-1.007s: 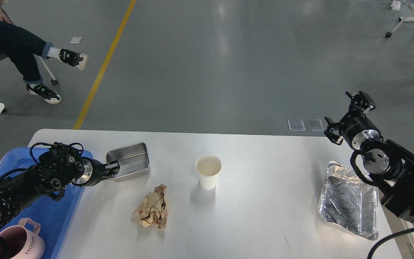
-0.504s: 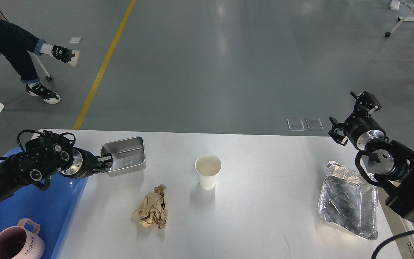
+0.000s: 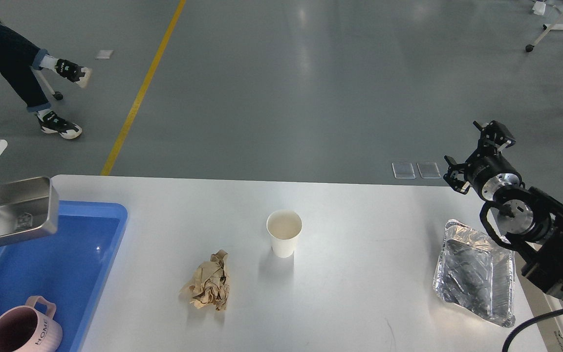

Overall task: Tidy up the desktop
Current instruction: 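Lift the steel tray and carry it over the blue bin, then lower the steel tray into the blue bin and release it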

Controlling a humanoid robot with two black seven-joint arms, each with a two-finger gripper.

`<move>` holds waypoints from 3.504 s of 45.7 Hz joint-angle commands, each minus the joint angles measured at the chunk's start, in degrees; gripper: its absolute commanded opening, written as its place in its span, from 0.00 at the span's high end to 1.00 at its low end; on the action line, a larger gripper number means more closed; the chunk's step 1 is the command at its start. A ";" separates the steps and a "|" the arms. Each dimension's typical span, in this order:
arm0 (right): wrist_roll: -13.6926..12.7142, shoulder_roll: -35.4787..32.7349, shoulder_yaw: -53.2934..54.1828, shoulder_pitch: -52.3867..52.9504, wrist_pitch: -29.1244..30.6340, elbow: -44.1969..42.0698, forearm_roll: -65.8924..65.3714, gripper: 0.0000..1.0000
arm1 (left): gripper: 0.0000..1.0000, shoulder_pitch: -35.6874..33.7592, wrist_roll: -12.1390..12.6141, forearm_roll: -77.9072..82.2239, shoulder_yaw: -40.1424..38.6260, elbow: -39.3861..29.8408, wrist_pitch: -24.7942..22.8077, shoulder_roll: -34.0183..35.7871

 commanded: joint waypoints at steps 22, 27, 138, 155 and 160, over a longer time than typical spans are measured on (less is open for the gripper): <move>-0.01 1.06 -0.09 0.33 -0.18 0.06 0.02 0.00 | 1.00 0.36 -9.81 -4.60 1.31 11.23 0.94 4.19; -0.01 1.06 -0.09 0.33 -0.09 0.06 0.02 0.00 | 1.00 0.36 -9.80 -7.41 3.24 21.16 1.12 -4.43; -0.01 0.01 0.00 0.33 -3.08 4.63 0.02 0.00 | 0.82 15.57 -7.52 -26.75 4.65 56.51 12.55 -46.72; -0.01 -0.35 0.00 0.33 -3.08 4.63 0.02 0.00 | 0.29 14.60 -8.40 -26.93 3.95 56.42 11.14 -45.93; -0.01 -0.35 0.00 0.33 -3.08 4.89 0.02 0.00 | 0.14 13.03 -8.40 -26.93 0.79 56.16 7.72 -43.91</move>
